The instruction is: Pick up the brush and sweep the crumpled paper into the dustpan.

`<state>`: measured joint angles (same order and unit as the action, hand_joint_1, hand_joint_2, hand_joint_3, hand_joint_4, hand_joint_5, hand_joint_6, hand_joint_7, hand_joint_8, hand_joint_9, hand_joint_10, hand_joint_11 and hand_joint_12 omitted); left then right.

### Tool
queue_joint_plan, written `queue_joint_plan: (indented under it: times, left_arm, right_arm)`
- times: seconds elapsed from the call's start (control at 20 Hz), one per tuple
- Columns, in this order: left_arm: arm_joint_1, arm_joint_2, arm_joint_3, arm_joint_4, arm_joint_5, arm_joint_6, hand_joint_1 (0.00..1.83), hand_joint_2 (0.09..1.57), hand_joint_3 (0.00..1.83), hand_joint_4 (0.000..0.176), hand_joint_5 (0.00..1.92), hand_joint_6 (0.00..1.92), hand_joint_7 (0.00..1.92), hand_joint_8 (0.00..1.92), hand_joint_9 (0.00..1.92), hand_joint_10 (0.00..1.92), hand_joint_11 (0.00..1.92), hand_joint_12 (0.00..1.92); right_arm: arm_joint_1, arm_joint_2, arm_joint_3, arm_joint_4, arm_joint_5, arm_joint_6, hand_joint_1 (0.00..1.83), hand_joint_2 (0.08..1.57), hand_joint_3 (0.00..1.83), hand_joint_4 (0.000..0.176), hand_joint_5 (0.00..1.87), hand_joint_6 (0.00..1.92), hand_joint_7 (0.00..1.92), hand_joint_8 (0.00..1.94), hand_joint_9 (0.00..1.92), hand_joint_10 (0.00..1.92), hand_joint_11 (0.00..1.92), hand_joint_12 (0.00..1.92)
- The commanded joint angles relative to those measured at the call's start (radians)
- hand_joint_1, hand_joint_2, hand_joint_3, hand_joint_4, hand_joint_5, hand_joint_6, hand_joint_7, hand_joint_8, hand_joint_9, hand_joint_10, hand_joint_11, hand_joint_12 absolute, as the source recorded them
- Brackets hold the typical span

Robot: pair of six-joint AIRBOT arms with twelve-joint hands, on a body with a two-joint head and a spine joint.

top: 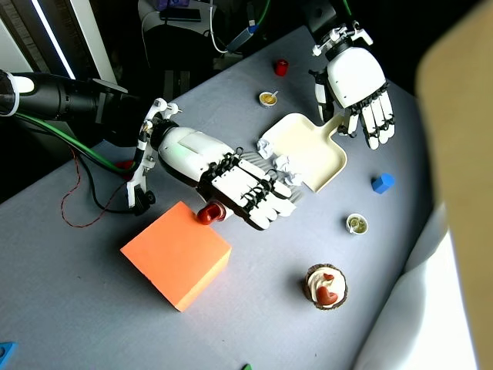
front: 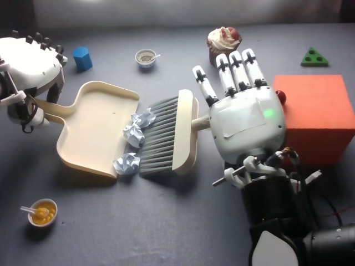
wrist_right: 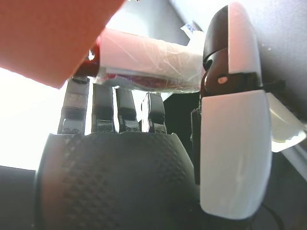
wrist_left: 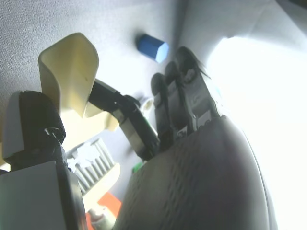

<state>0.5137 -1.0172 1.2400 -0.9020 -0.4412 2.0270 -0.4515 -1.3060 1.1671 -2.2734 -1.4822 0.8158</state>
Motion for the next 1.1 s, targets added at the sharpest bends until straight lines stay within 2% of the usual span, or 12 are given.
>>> queue_joint_plan:
  times: [0.0,0.2,0.45,0.7,0.85,0.95,1.0,1.05]
  left_arm:
    - [-0.011,0.017,0.008,0.023,-0.096,0.008,1.11,1.10,0.00,0.000,1.02,0.91,0.31,0.00,0.24,0.00,0.19,0.22]
    - [-0.014,0.017,0.008,0.023,-0.098,0.008,1.13,1.09,0.00,0.000,1.05,0.86,0.31,0.00,0.26,0.00,0.24,0.23]
    - [-0.023,0.016,0.007,0.025,-0.099,0.008,1.13,1.09,0.00,0.000,1.04,0.88,0.30,0.00,0.23,0.00,0.20,0.22]
    - [-0.026,0.015,0.005,0.024,-0.099,0.011,1.14,1.09,0.00,0.000,1.05,0.86,0.32,0.00,0.23,0.00,0.14,0.18]
    - [-0.025,0.016,0.006,0.024,-0.100,0.011,1.14,1.07,0.00,0.000,1.08,0.82,0.33,0.00,0.25,0.00,0.20,0.20]
    - [-0.026,0.016,0.006,0.024,-0.100,0.011,1.13,1.08,0.00,0.000,1.06,0.85,0.31,0.00,0.24,0.00,0.18,0.19]
    - [-0.026,0.016,0.006,0.024,-0.100,0.011,1.12,1.10,0.00,0.000,1.03,0.90,0.28,0.00,0.22,0.00,0.18,0.19]
    - [-0.026,0.016,0.006,0.024,-0.102,0.011,1.11,1.10,0.00,0.000,1.02,0.92,0.29,0.00,0.22,0.00,0.16,0.19]
  right_arm:
    - [0.009,-0.002,0.005,-0.083,-0.074,0.006,1.08,0.97,0.00,0.000,0.10,0.00,0.09,0.00,0.14,0.00,0.21,0.04]
    - [0.009,-0.023,0.037,-0.075,-0.067,0.018,1.07,0.98,0.01,0.000,0.10,0.00,0.09,0.00,0.13,0.00,0.19,0.04]
    - [0.005,-0.038,0.073,-0.075,-0.063,0.036,1.11,0.95,0.00,0.000,0.13,0.01,0.12,0.01,0.16,0.01,0.22,0.04]
    - [0.009,-0.034,0.073,-0.102,-0.064,0.040,1.13,0.98,0.01,0.000,0.15,0.01,0.13,0.00,0.17,0.00,0.20,0.04]
    - [0.015,-0.027,0.068,-0.122,-0.067,0.040,1.16,1.02,0.02,0.000,0.17,0.01,0.16,0.01,0.20,0.01,0.24,0.05]
    - [0.015,-0.024,0.067,-0.127,-0.069,0.040,1.28,1.04,0.00,0.000,0.44,0.02,0.50,0.02,0.54,0.03,0.52,0.15]
    - [0.015,-0.023,0.067,-0.127,-0.068,0.040,1.27,1.04,0.00,0.000,0.59,0.02,0.70,0.02,0.75,0.04,0.67,0.21]
    - [0.015,-0.023,0.067,-0.127,-0.068,0.040,1.24,1.05,0.00,0.000,0.69,0.01,0.83,0.02,0.88,0.03,0.74,0.26]
